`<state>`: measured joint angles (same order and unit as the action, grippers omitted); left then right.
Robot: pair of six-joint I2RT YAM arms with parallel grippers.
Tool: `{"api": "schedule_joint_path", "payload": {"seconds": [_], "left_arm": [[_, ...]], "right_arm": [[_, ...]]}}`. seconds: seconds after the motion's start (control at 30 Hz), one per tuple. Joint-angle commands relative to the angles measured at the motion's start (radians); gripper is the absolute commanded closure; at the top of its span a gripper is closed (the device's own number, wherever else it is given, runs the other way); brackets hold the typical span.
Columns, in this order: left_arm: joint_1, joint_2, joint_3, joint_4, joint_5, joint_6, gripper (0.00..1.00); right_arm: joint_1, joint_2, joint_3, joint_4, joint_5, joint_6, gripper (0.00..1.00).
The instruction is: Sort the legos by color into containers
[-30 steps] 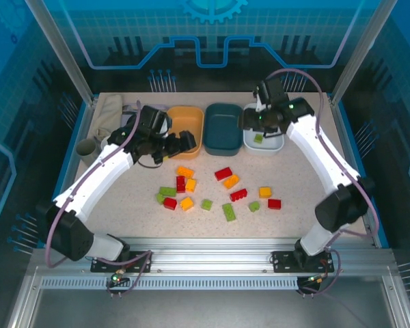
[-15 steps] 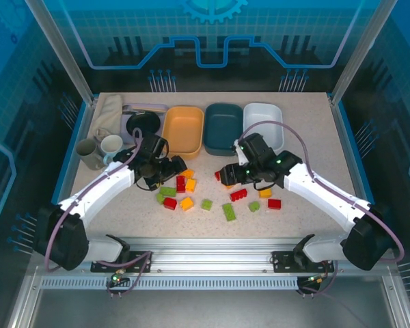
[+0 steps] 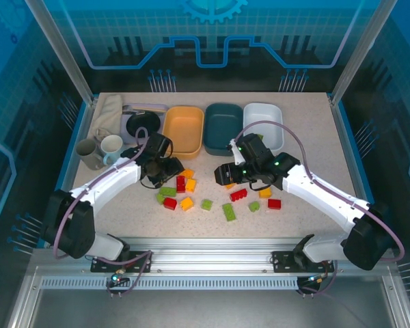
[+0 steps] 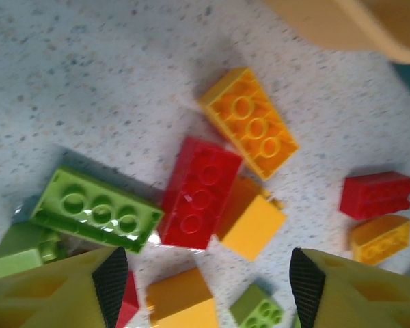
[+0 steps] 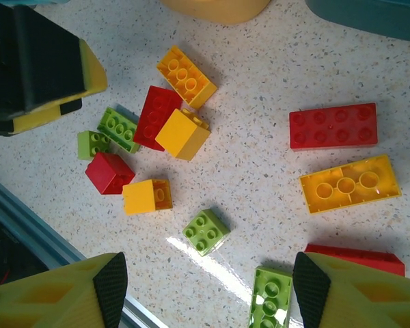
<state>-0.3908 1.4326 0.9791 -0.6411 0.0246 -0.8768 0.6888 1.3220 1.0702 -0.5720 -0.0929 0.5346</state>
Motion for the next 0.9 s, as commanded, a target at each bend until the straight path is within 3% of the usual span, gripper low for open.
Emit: {"api": "schedule_joint_path", "payload": {"seconds": [0.0,0.13,0.4,0.57,0.87], "left_arm": [[-0.023,-0.035,0.000,-0.127,-0.045,0.058,0.32],[-0.075,-0.115,-0.063,-0.213,-0.068,-0.039,0.25],[-0.103,-0.198,-0.229,-0.081,-0.005,-0.457,0.22],[-0.102,-0.165,-0.229,-0.027,-0.005,-0.570,0.22],[-0.111,-0.077,-0.259,0.052,0.017,-0.667,0.27]], "right_arm": [[0.015,0.012,-0.007,0.006,-0.026,0.009,0.32],[0.014,0.014,-0.016,0.011,-0.035,0.014,0.32],[0.016,0.041,-0.035,0.069,-0.169,0.005,0.31],[0.016,0.038,-0.062,0.113,-0.272,-0.017,0.23],[0.012,0.044,-0.073,0.104,-0.316,-0.040,0.14]]}}
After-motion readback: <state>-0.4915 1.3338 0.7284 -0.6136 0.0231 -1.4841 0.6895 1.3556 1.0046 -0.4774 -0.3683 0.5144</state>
